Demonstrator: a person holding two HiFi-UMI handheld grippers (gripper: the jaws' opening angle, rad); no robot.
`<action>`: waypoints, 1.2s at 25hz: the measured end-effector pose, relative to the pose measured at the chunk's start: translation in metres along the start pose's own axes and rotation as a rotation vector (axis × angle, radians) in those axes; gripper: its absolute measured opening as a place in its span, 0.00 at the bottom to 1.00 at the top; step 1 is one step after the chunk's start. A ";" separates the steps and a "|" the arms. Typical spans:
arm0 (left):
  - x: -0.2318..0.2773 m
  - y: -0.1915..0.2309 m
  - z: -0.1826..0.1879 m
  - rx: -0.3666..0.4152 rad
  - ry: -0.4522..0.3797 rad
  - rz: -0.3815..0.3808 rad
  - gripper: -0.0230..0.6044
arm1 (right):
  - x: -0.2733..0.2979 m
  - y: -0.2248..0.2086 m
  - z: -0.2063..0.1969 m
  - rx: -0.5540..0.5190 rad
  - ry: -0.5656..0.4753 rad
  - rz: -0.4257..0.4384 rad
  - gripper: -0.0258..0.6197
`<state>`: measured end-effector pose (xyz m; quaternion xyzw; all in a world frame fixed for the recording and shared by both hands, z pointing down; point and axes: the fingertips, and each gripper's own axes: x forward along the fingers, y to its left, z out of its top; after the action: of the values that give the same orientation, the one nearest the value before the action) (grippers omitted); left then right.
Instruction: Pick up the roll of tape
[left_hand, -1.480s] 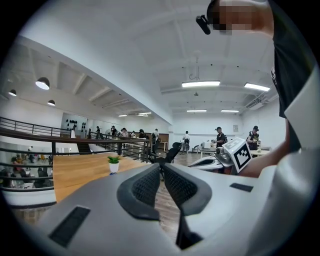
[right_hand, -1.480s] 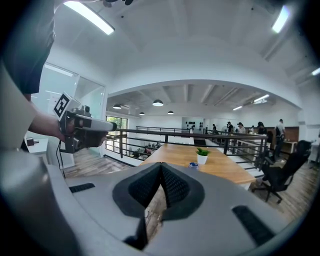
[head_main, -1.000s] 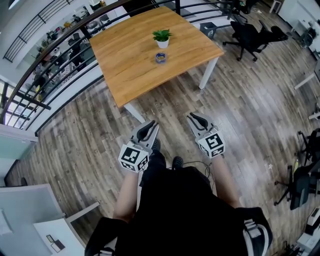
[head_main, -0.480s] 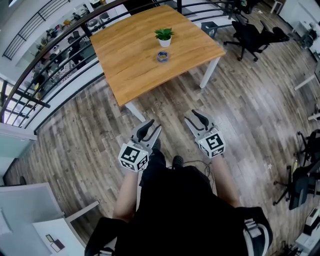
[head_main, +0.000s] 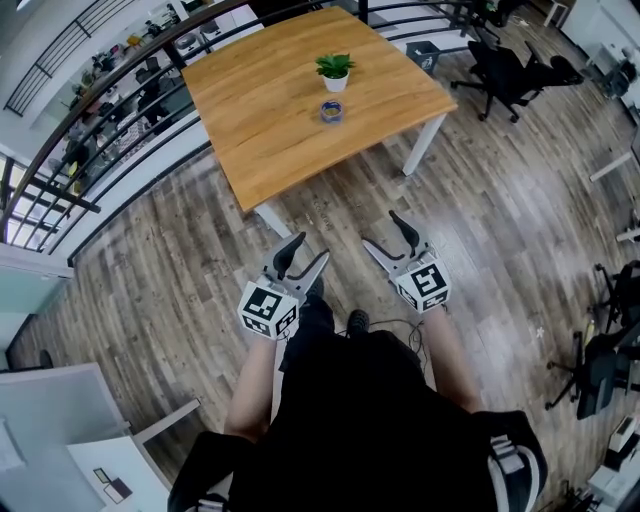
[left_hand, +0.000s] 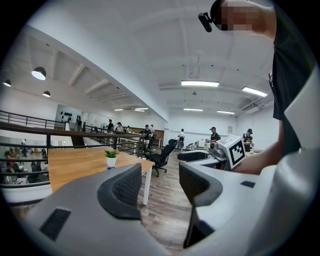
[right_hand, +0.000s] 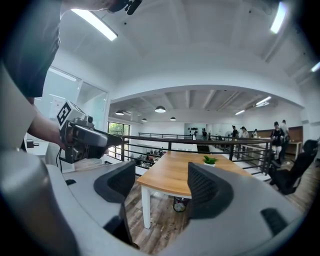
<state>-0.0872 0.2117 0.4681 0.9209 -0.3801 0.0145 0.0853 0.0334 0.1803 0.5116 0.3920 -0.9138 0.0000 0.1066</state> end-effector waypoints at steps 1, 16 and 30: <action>0.000 0.001 0.000 0.000 0.001 -0.002 0.42 | 0.002 0.000 0.001 0.002 -0.002 0.001 0.57; -0.003 0.022 -0.006 -0.016 0.015 0.001 0.45 | 0.021 -0.003 -0.002 0.015 0.013 -0.019 0.59; 0.009 0.057 0.002 -0.030 0.024 -0.024 0.45 | 0.051 -0.019 0.001 0.064 0.013 -0.068 0.59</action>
<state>-0.1210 0.1649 0.4757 0.9238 -0.3681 0.0188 0.1036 0.0130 0.1304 0.5189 0.4259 -0.8988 0.0281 0.1002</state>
